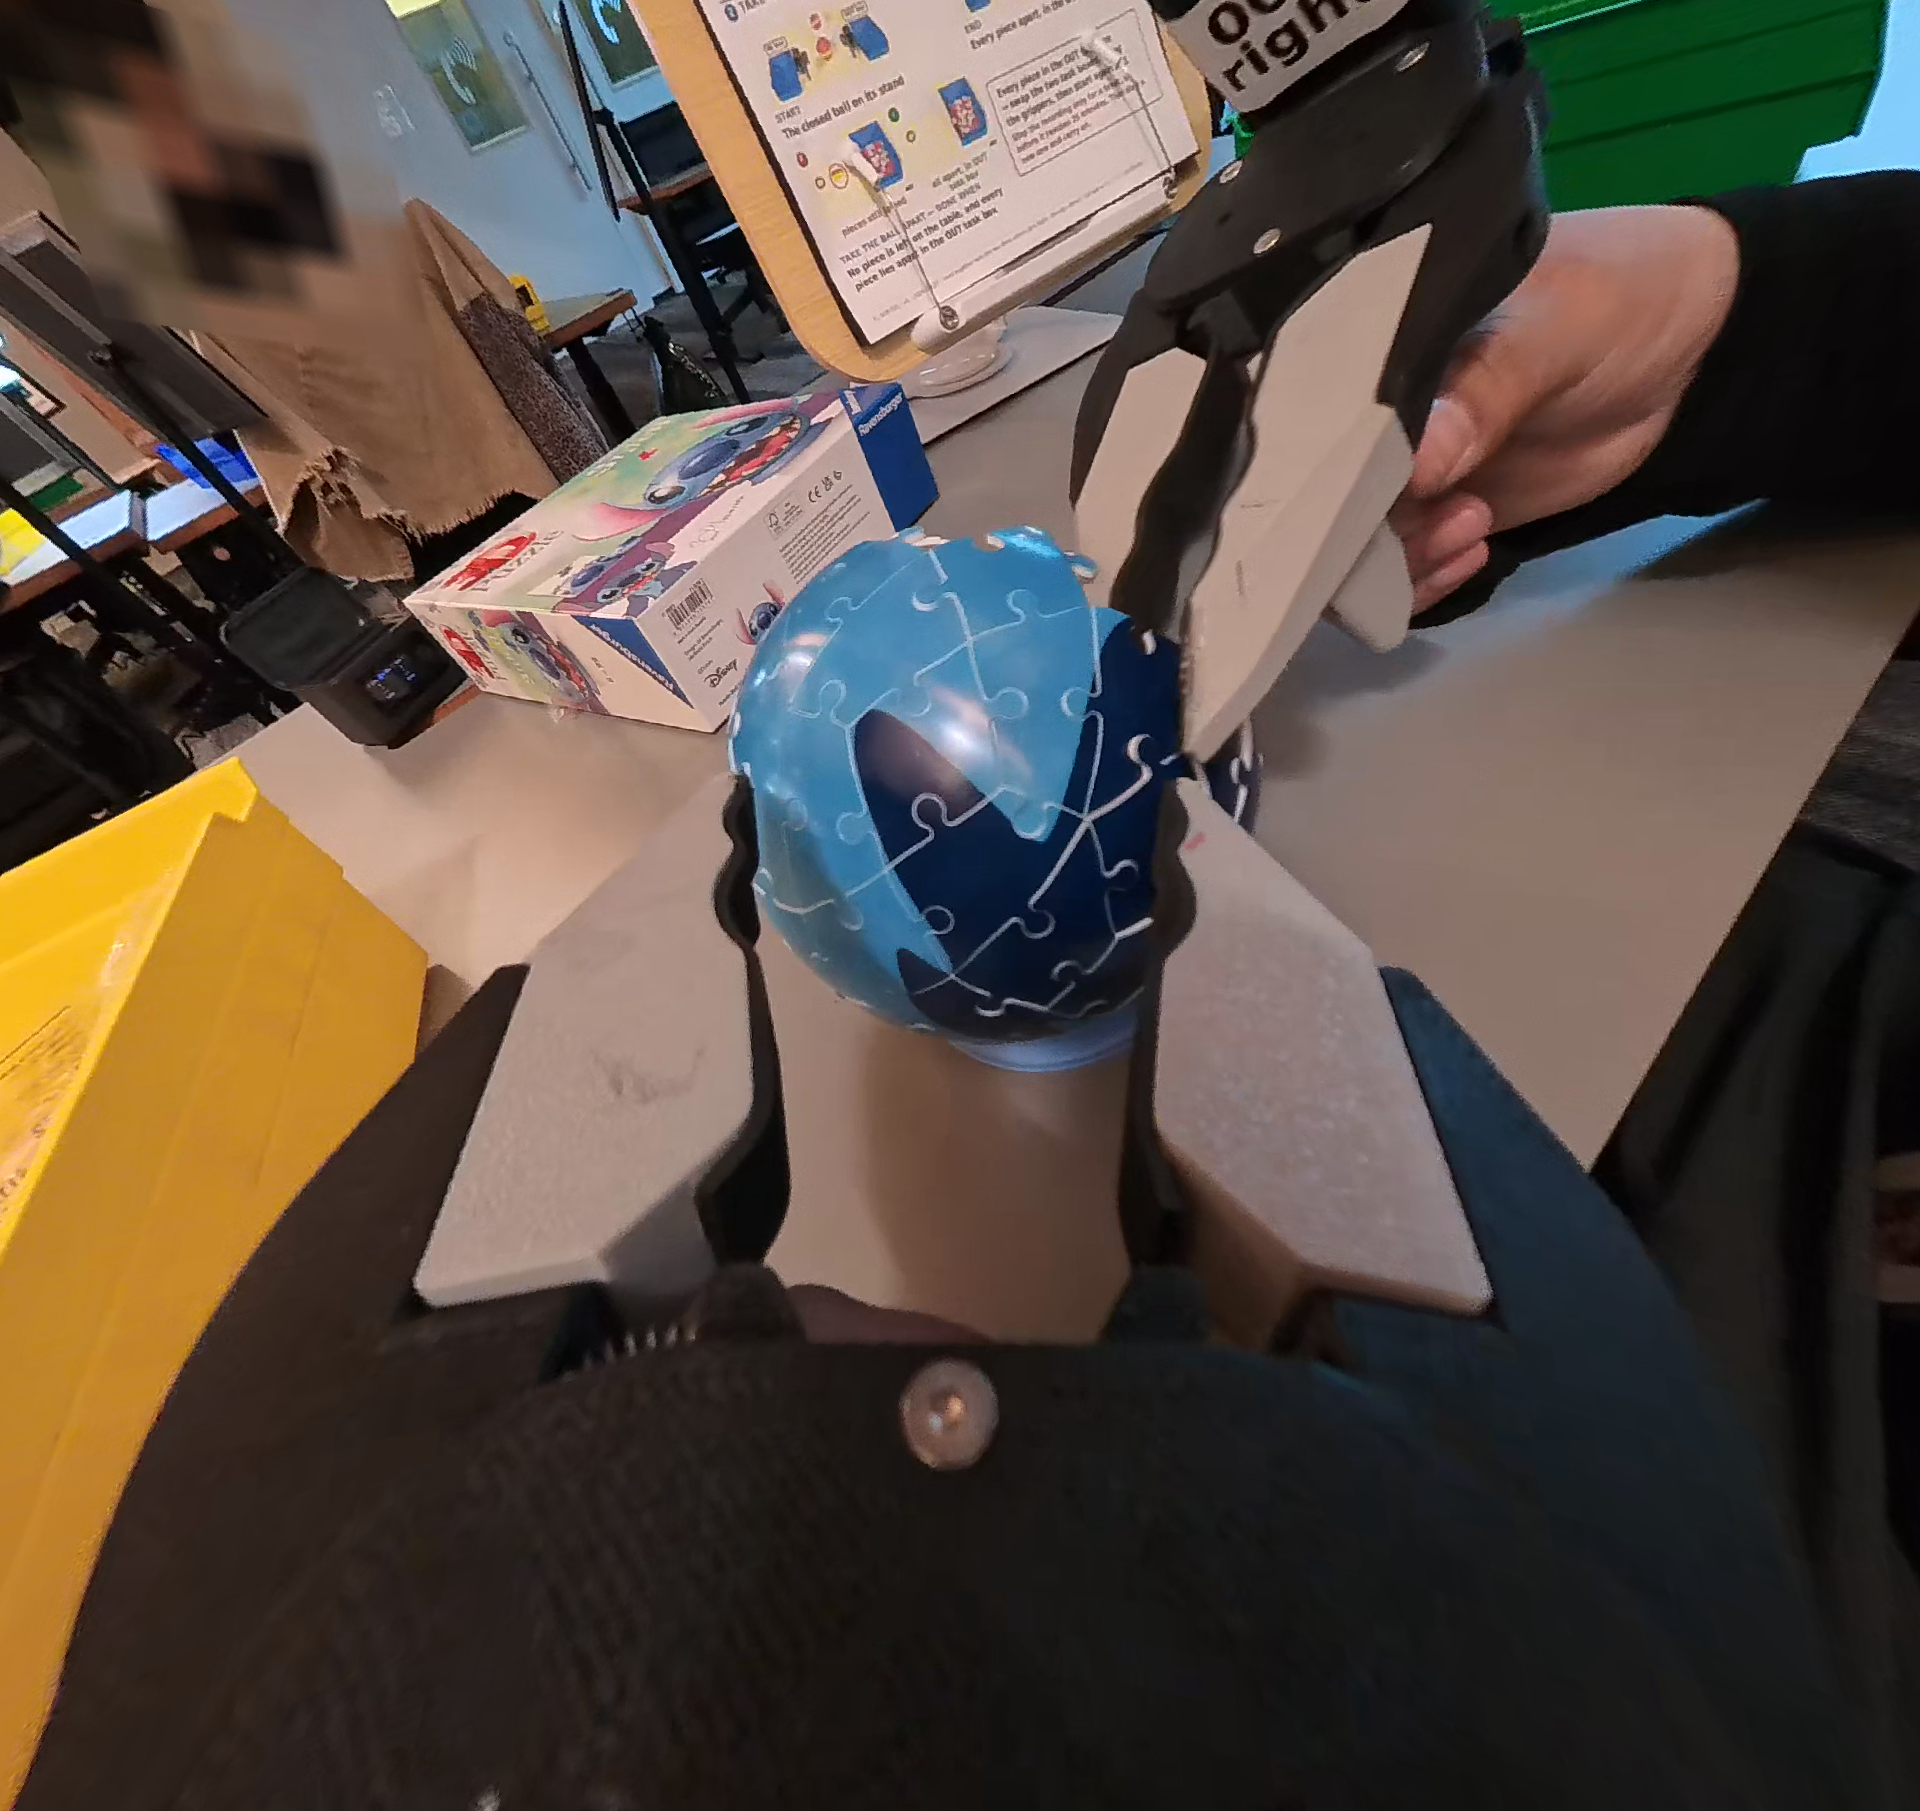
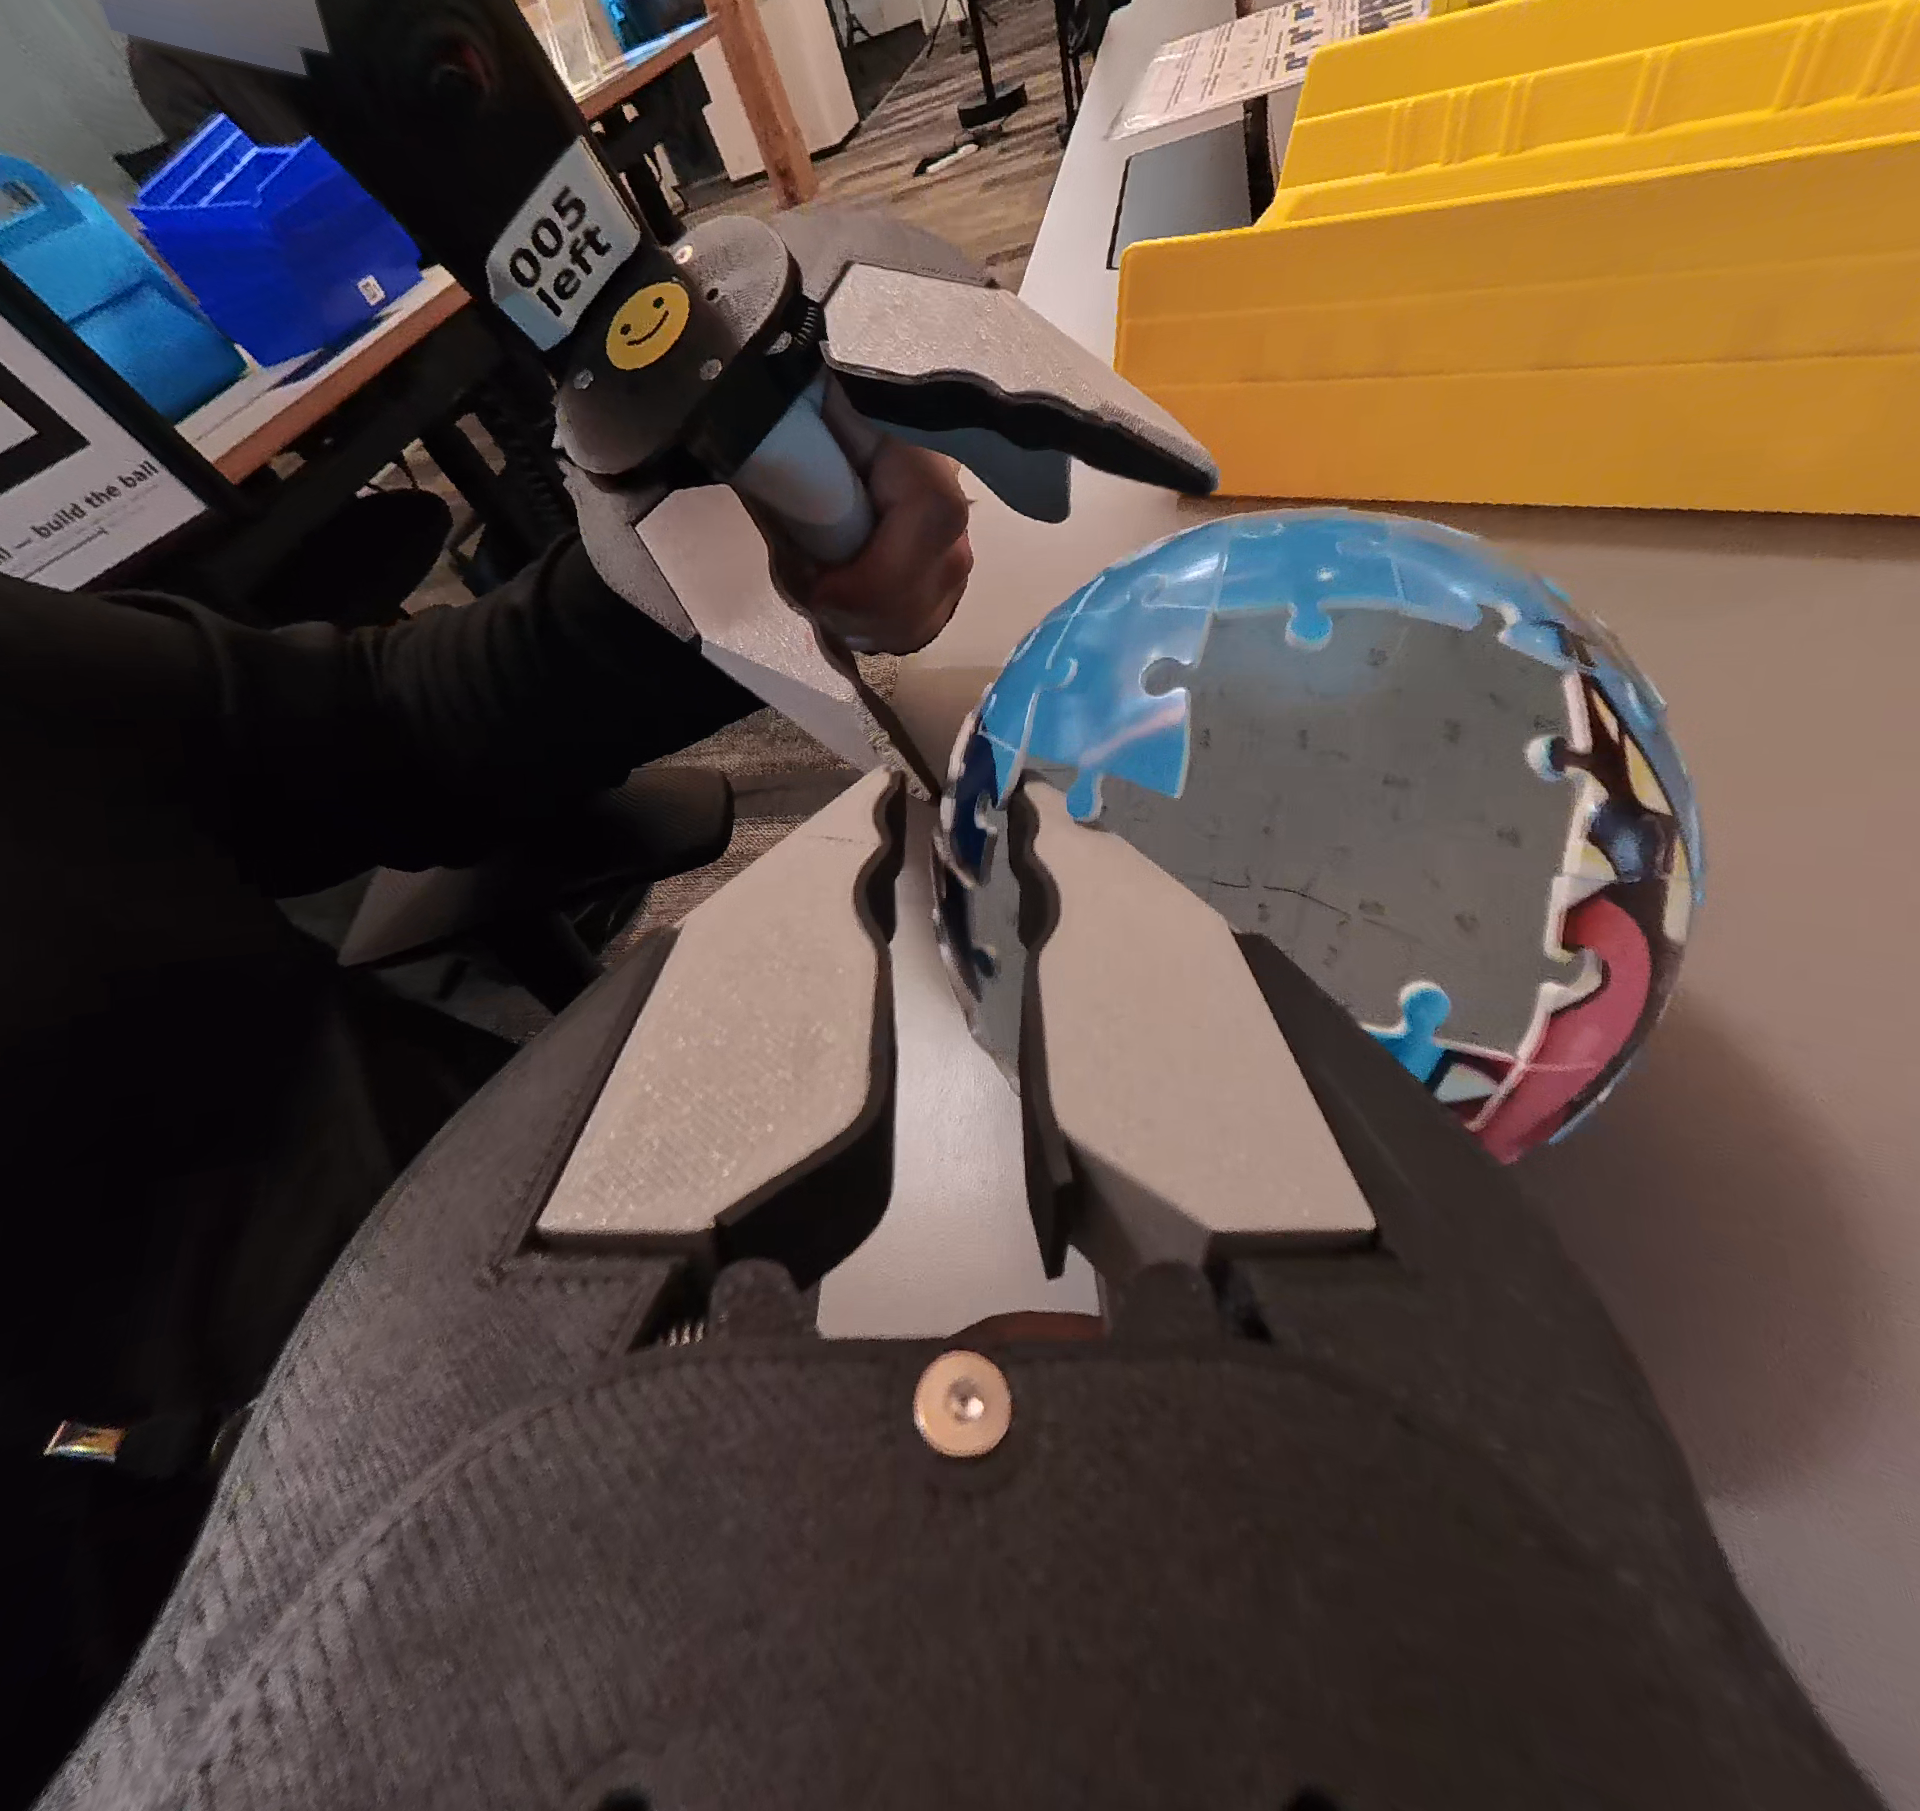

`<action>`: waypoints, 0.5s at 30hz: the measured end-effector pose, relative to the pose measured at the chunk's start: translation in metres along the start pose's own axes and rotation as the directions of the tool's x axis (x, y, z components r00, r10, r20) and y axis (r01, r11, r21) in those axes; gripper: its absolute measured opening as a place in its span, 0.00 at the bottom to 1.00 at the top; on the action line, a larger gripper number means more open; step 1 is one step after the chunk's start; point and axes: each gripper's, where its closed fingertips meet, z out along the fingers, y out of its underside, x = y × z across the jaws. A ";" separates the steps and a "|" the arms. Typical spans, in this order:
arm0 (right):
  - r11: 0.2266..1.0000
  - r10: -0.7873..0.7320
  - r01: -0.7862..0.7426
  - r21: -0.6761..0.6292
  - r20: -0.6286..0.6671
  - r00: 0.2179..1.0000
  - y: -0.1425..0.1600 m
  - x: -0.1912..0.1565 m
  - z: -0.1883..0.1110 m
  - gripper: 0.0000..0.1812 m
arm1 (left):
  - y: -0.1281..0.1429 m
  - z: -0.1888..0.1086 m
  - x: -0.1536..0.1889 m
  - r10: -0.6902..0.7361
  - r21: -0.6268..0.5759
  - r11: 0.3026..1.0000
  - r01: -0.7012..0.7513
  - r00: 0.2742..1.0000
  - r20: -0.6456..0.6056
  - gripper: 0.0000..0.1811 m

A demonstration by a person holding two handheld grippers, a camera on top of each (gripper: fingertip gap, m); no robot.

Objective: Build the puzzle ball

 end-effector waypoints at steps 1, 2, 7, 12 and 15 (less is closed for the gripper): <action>1.000 0.002 -0.003 -0.001 -0.009 1.000 0.000 0.001 0.001 0.07 | 0.000 0.000 0.000 0.001 0.000 1.000 -0.001 1.000 0.000 0.41; 1.000 0.006 -0.006 -0.002 -0.017 1.000 0.000 0.002 0.001 0.06 | 0.000 0.000 0.000 0.004 0.000 1.000 -0.004 1.000 0.000 0.41; 1.000 0.029 -0.029 -0.006 -0.019 0.999 0.000 0.002 0.002 0.04 | 0.000 0.000 0.001 0.005 -0.002 1.000 -0.005 1.000 -0.002 0.41; 1.000 0.024 -0.024 -0.014 -0.026 0.999 0.002 0.002 0.004 0.04 | 0.001 0.002 0.002 0.001 -0.001 1.000 -0.001 1.000 -0.012 0.42; 1.000 0.010 -0.011 -0.024 -0.028 1.000 0.003 0.001 0.004 0.04 | 0.002 0.004 0.004 0.006 -0.008 1.000 -0.006 1.000 -0.016 0.44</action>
